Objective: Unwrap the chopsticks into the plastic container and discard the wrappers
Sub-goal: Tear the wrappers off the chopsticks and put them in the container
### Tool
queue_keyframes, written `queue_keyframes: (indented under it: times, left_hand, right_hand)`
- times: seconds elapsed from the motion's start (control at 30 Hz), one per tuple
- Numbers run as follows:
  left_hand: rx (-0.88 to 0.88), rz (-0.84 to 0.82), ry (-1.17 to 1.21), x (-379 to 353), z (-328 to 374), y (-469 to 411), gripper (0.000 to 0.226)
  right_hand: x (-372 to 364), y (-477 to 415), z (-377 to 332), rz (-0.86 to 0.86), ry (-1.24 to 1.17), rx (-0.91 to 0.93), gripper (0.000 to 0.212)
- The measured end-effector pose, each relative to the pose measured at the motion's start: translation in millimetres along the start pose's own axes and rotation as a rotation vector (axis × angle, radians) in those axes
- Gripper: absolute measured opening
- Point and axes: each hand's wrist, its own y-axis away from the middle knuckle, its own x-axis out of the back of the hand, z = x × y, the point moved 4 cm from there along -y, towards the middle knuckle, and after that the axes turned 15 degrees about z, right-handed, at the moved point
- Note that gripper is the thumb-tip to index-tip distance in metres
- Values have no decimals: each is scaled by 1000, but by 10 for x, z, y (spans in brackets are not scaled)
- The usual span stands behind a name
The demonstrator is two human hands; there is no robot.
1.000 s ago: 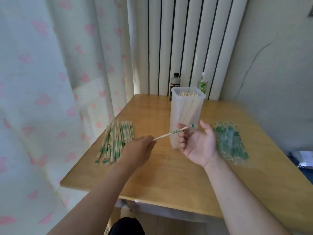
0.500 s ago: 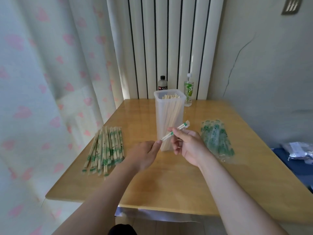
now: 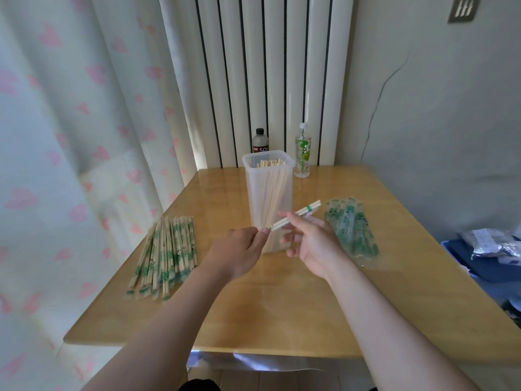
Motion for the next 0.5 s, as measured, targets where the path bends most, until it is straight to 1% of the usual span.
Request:
queue_keyframes:
  times: [0.1,0.23,0.4,0.5]
  left_hand:
    - [-6,5,21,14,3,0,56]
    - [-32,17,-9,97,-87,16,54]
    - [-51,15,-59,111,-65,9,52]
    - [-54,27,-57,86,-26,4,54]
  right_hand:
    - [-35,22,-27,-25,37,20,22]
    - [106,-48,-183,52,-13,40,23]
    - [104,-50,-105,63,-70,13,24]
    - [28,-10,-27,20,-62,-8,23]
